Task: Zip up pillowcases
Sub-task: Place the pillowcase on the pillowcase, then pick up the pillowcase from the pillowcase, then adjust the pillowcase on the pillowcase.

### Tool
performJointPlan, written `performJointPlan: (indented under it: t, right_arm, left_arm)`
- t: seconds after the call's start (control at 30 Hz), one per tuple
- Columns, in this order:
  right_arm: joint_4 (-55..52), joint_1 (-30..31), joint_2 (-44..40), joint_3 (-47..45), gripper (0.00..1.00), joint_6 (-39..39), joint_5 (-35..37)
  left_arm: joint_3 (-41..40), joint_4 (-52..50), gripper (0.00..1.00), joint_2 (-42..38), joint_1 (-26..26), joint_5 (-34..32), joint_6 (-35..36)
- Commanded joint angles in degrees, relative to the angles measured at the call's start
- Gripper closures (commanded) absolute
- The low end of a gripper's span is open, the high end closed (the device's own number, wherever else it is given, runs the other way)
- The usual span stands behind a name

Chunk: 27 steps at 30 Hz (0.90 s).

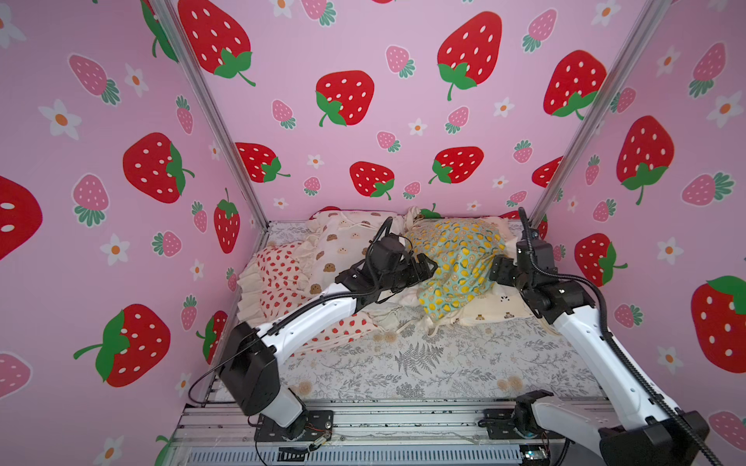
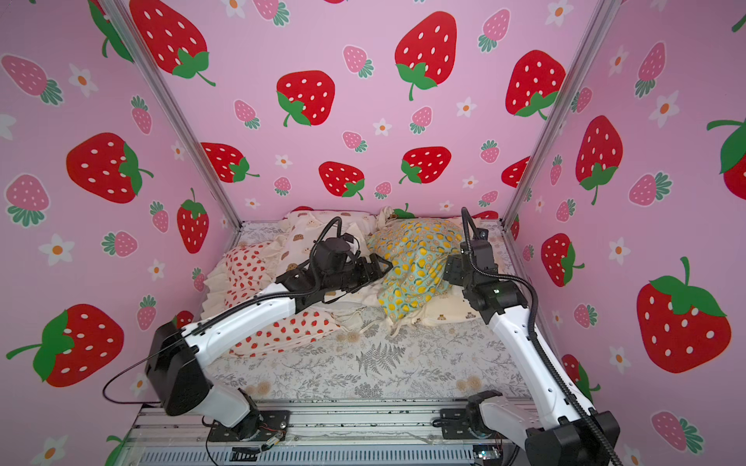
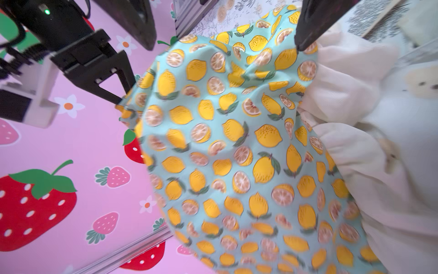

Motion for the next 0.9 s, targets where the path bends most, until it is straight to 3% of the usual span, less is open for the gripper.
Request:
performJointPlan:
  t: [0.0,0.2,0.37,0.5,0.57,0.7,0.87]
  right_arm:
    - [-8.45,1.37,-1.89,1.78,0.07,0.97,-4.87]
    - [-16.28,7.7,-2.45,4.34,0.01,1.92,-3.8]
    - [-19.96,18.1,0.56,7.16,0.0,4.06,-1.68]
    - [-17.27,26.13,6.99,8.28,0.01,6.87,-1.91]
    - [-12.48,29.03,10.68,8.22,0.0,7.65,-5.29]
    - [-3.39,30.29,19.92,8.2,0.03,9.59,-11.72]
    - [-0.8,29.71,27.38,8.83,0.13,9.57,-8.26]
  left_arm:
    - [-4.72,-10.16,0.02,-7.02,1.94,-6.19,8.21]
    - [-10.86,-17.24,0.0,-17.74,10.56,-6.39,10.67]
    - [-13.19,-23.15,0.0,-24.78,16.66,-9.69,12.64]
    - [-15.65,-25.21,0.01,-27.72,23.04,-9.09,13.17]
    - [-16.17,-25.46,0.02,-28.14,26.08,-8.36,13.49]
    - [-16.87,-23.91,0.07,-26.79,31.95,-5.99,13.7]
    - [-19.87,-19.62,0.17,-24.45,40.19,2.24,12.01]
